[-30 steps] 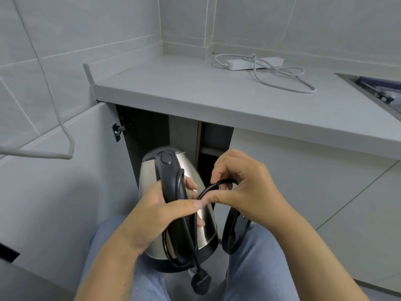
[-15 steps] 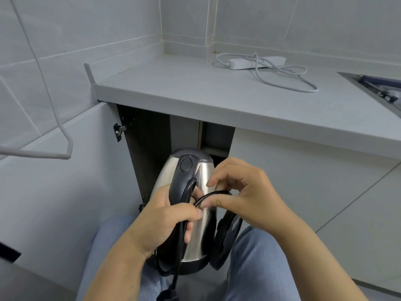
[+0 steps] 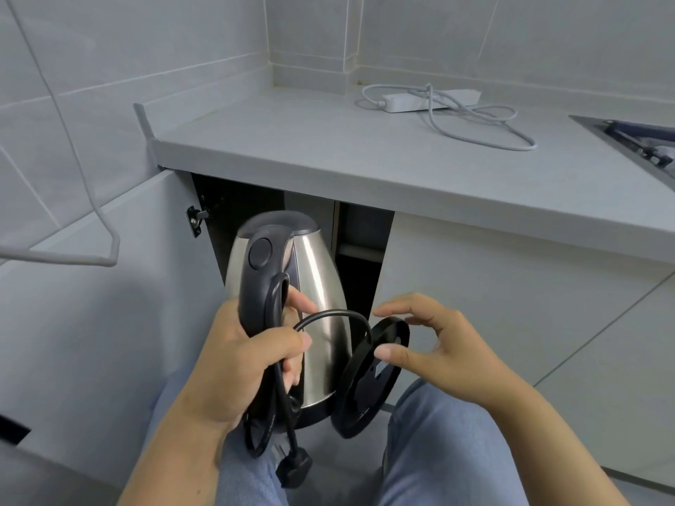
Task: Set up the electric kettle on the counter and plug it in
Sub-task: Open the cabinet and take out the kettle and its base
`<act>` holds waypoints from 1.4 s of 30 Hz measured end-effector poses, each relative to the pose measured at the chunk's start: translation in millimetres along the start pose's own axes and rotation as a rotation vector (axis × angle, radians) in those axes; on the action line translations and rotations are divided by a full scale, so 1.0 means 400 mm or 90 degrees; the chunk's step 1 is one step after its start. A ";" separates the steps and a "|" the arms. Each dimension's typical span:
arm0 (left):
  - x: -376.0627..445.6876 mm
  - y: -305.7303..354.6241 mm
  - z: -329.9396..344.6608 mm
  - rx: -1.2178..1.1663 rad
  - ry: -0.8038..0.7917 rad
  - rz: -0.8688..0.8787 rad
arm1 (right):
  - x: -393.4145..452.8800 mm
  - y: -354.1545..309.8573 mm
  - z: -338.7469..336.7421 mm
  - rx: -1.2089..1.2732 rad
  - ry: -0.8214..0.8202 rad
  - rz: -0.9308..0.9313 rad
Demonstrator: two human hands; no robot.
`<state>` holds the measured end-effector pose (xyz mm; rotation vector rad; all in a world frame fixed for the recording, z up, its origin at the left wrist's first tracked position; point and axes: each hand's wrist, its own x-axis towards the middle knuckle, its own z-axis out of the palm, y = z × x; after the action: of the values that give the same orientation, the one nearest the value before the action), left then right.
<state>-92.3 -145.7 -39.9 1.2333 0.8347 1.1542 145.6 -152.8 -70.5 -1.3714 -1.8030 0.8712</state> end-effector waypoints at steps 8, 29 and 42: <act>-0.002 0.002 -0.002 -0.029 0.011 0.014 | -0.016 0.032 0.004 -0.034 -0.010 0.057; 0.099 0.220 0.062 -0.034 -0.110 0.178 | -0.090 -0.311 -0.235 -0.316 0.346 -0.173; 0.228 0.344 0.107 -0.002 -0.169 0.240 | 0.020 -0.343 -0.324 -0.454 0.499 -0.305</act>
<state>-56.6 -76.6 112.0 1.5452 0.4110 1.2500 184.5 -161.7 114.0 -1.3044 -1.6962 -0.5662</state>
